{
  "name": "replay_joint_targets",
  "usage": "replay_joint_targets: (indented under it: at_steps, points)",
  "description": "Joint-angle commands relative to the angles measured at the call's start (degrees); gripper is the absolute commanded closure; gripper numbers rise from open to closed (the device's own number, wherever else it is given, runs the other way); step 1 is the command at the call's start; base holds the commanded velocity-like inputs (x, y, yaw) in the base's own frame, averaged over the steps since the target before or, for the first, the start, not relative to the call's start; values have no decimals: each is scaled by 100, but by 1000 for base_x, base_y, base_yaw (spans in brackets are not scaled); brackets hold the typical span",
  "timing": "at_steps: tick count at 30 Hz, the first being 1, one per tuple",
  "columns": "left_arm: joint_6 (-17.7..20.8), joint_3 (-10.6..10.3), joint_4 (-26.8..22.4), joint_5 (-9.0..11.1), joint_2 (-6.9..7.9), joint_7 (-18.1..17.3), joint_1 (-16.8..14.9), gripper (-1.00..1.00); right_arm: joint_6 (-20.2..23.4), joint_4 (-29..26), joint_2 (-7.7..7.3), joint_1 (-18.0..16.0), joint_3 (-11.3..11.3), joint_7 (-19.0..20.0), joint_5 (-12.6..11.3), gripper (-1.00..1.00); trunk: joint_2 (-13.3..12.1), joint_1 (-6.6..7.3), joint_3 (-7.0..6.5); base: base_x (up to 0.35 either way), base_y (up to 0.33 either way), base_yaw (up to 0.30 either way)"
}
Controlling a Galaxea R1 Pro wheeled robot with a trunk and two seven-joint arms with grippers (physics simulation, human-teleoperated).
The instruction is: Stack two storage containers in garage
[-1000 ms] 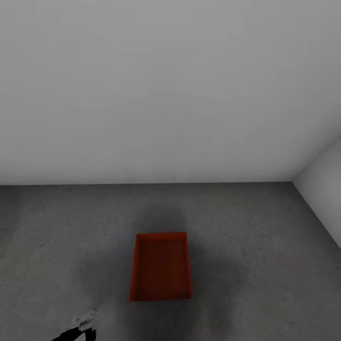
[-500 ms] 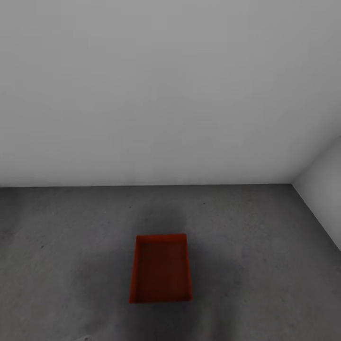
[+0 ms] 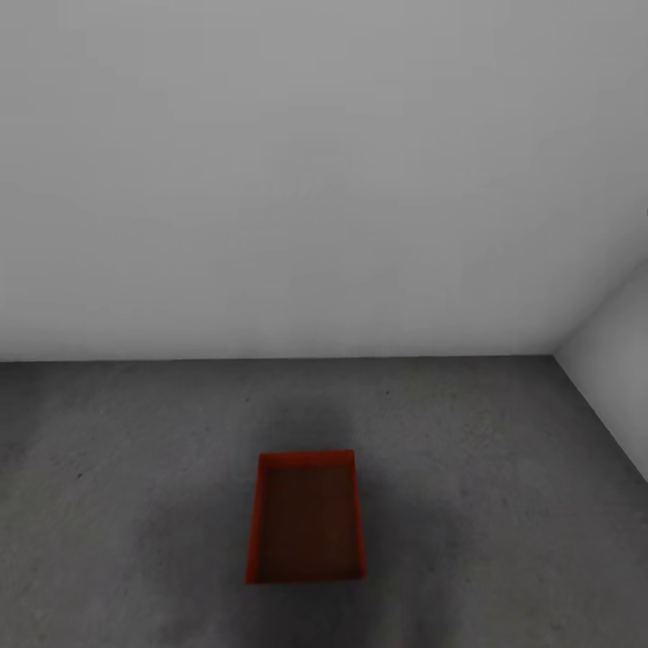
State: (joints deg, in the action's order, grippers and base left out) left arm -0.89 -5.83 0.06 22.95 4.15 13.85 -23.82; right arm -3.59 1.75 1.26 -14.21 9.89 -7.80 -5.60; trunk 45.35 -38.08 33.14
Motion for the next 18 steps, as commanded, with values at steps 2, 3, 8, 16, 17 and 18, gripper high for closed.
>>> replay_joint_targets:
  at_steps: [2,3,8,16,17,18]
  points:
    - [-8,-50,2,52,-1,12,21,-100,-40,18,5,13,48,-11,-58,-100,4,-1,-15,0,0,0]
    - [-8,-50,2,52,-2,12,29,-100,-45,18,5,20,48,-11,-69,-100,4,-1,-24,0,0,0]
    - [43,-50,3,59,-2,21,51,-100,-77,18,6,31,38,-11,-106,-100,4,-1,-70,0,0,0]
    - [12,-43,3,73,-101,22,126,-100,-81,18,-2,32,31,-16,-117,-100,4,-1,-143,-158,72,0]
    - [10,-42,3,74,-106,22,137,-100,-81,18,-2,32,31,-16,-117,-100,4,-1,-152,-275,140,0]
    - [10,-42,3,73,-113,22,155,-100,-82,18,-2,32,31,-17,-117,-100,4,-1,-161,-283,145,0]
